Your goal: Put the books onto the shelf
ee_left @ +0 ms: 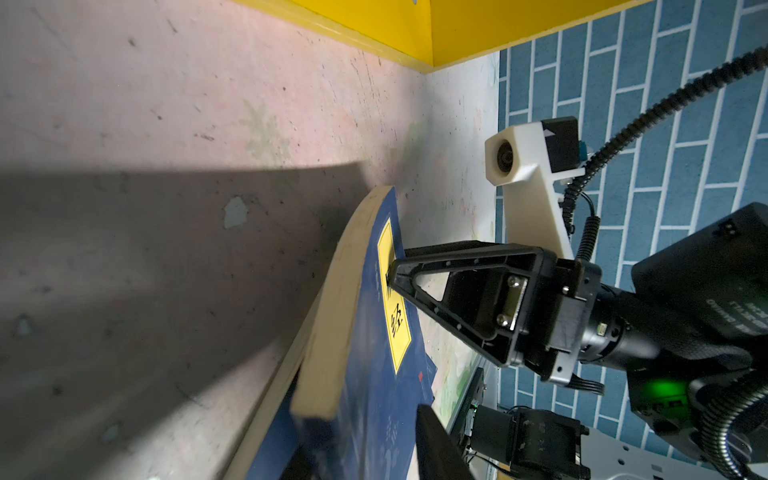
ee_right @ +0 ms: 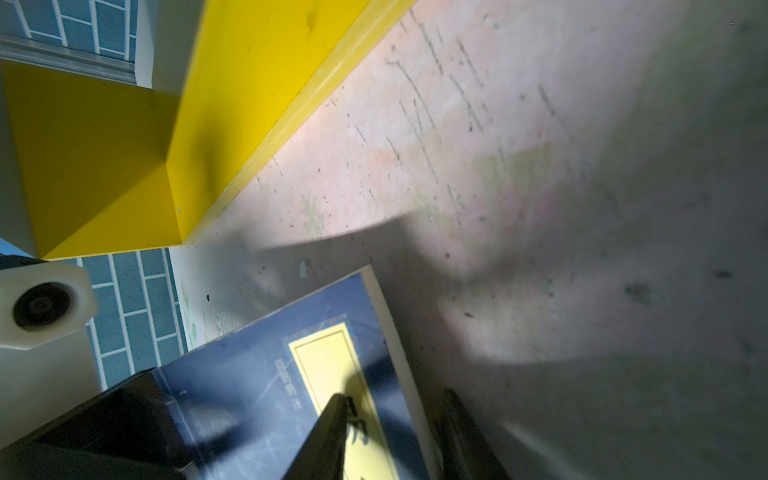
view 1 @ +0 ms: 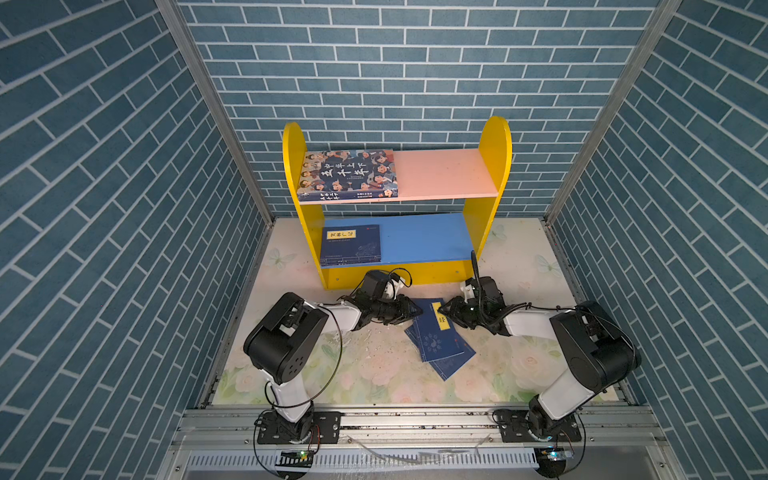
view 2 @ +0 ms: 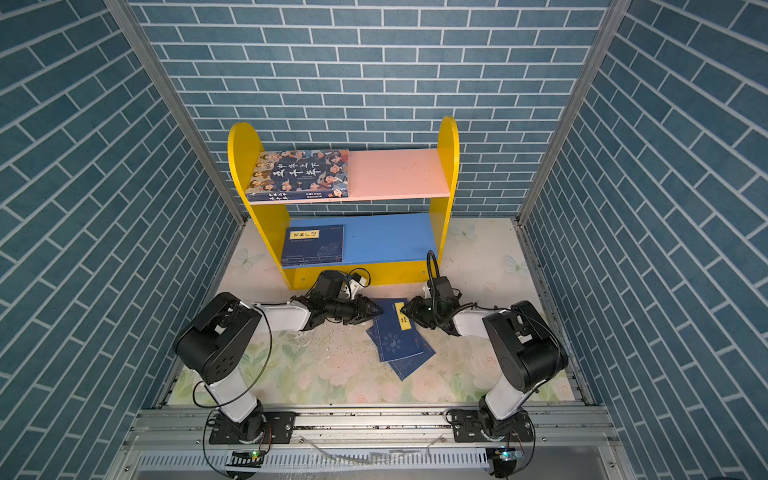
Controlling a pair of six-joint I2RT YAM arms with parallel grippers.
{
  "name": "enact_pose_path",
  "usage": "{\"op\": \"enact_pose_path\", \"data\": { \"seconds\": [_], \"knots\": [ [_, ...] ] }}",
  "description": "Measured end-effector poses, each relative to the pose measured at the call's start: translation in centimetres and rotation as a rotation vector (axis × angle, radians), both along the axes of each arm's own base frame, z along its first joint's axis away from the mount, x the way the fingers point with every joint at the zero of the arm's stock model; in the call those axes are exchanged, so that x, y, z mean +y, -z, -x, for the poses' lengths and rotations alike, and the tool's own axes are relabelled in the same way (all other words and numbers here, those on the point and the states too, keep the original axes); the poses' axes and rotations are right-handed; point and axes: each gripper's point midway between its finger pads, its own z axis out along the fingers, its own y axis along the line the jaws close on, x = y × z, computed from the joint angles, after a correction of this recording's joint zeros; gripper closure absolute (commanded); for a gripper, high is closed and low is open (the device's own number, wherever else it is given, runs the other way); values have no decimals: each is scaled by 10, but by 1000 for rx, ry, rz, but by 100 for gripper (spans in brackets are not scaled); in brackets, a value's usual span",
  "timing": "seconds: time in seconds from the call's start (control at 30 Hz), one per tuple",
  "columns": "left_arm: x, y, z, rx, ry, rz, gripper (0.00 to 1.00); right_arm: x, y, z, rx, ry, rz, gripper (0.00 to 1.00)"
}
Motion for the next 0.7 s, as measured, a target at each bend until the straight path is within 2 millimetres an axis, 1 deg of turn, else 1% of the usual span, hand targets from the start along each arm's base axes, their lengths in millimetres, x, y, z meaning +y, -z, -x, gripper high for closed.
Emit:
{"op": "enact_pose_path", "data": {
  "seconds": [0.1,0.17,0.23,0.37,0.47,0.53,0.63,0.7],
  "knots": [
    [0,0,0,7,-4,1,67,0,0,0,0,-1,-1,62],
    [-1,0,-1,10,-5,3,63,1,-1,0,-1,-3,-4,62],
    [-3,-1,-1,13,-4,4,64,1,-1,1,2,-6,-9,62],
    [-7,-3,-3,13,0,4,72,2,-1,3,8,-14,-15,62],
    [-7,-1,-3,23,1,-10,82,3,-1,3,10,-16,-17,61],
    [-6,1,-2,29,3,-23,85,3,-1,4,11,-17,-17,58],
    [-4,4,0,38,6,-40,91,2,-3,4,15,-12,-16,51],
    [-2,3,3,39,12,-51,92,-1,-6,5,15,0,-6,47]
  ]
}}
